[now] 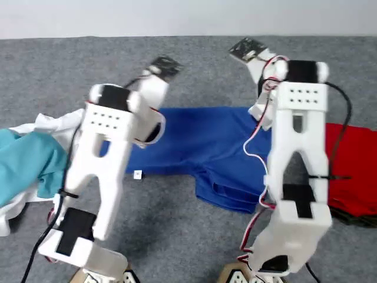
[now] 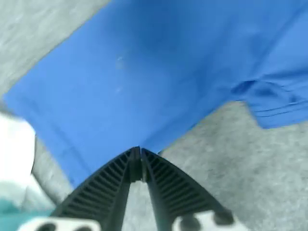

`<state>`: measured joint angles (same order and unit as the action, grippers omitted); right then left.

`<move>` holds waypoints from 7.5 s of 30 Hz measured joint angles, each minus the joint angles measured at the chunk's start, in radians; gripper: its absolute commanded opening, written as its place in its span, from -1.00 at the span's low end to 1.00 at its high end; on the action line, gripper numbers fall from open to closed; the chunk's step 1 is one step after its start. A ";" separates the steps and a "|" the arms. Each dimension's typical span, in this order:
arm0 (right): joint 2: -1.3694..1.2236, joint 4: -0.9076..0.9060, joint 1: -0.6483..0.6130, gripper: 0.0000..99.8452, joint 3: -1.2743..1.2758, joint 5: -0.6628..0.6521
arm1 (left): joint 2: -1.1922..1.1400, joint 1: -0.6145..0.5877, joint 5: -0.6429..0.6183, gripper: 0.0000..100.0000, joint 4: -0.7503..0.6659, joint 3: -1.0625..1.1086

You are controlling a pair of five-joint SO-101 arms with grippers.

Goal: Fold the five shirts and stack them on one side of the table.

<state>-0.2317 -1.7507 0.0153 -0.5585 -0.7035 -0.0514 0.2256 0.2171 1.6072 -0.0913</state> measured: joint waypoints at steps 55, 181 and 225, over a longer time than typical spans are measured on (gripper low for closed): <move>1.042 -0.005 0.555 -0.98 0.595 0.058 | -0.715 0.443 0.051 -0.99 0.110 -0.546; 1.045 -0.005 0.555 -0.98 0.649 0.012 | -0.784 0.608 0.149 -0.99 0.066 -0.588; 1.045 -0.005 0.555 -0.98 0.700 0.012 | -1.014 0.307 0.121 -0.70 0.075 -1.135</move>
<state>0.8132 -1.7553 0.5708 0.1412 -0.6912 -1.0656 0.5324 0.3383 1.6824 -1.2267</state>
